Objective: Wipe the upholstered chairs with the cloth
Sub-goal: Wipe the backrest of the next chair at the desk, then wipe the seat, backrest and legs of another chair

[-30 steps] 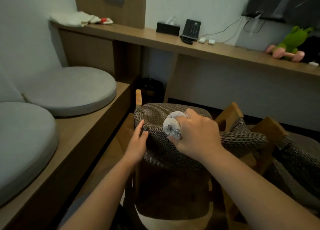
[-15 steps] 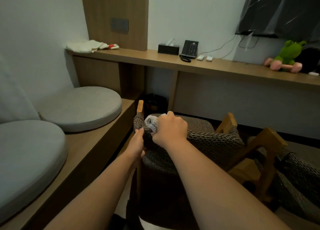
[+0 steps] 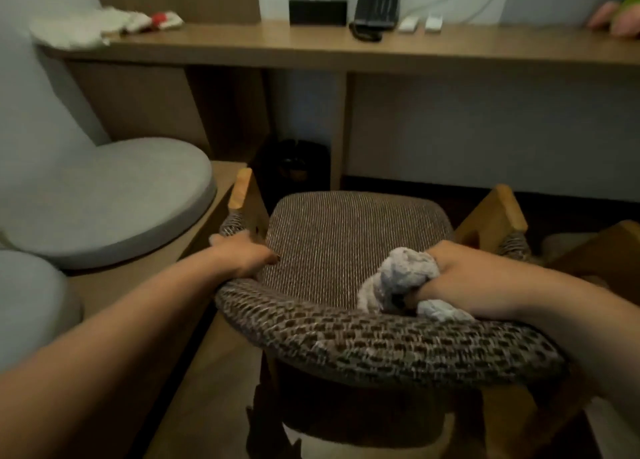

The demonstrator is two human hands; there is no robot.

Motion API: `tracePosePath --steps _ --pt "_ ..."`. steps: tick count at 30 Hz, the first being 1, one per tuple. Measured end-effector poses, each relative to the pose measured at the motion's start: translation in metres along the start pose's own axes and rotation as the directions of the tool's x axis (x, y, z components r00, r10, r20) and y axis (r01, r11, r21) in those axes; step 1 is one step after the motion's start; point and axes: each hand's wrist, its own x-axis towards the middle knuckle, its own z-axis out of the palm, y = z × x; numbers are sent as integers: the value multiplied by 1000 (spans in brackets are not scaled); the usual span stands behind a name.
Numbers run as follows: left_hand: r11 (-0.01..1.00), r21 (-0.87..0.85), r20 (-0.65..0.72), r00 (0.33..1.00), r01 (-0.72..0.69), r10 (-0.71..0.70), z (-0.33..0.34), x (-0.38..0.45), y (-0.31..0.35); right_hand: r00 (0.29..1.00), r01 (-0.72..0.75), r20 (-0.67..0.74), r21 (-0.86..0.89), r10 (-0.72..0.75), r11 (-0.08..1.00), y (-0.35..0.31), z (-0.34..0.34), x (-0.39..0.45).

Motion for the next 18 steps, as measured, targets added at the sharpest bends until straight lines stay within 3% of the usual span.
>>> tracePosePath --steps 3,7,11,18 --pt "993 -58 24 995 102 -100 -1 10 -1 999 27 28 38 -28 999 4 3 8" --pt "989 -94 15 993 117 -116 -2 -2 -3 999 -6 48 52 3 999 -2 8 -1" --pt "930 -339 -38 986 141 -163 -4 -20 -14 992 -45 120 127 29 991 -10 12 -13" --pt "810 -569 -28 981 143 -193 -13 -30 -20 965 -163 250 351 76 922 -48 29 12"
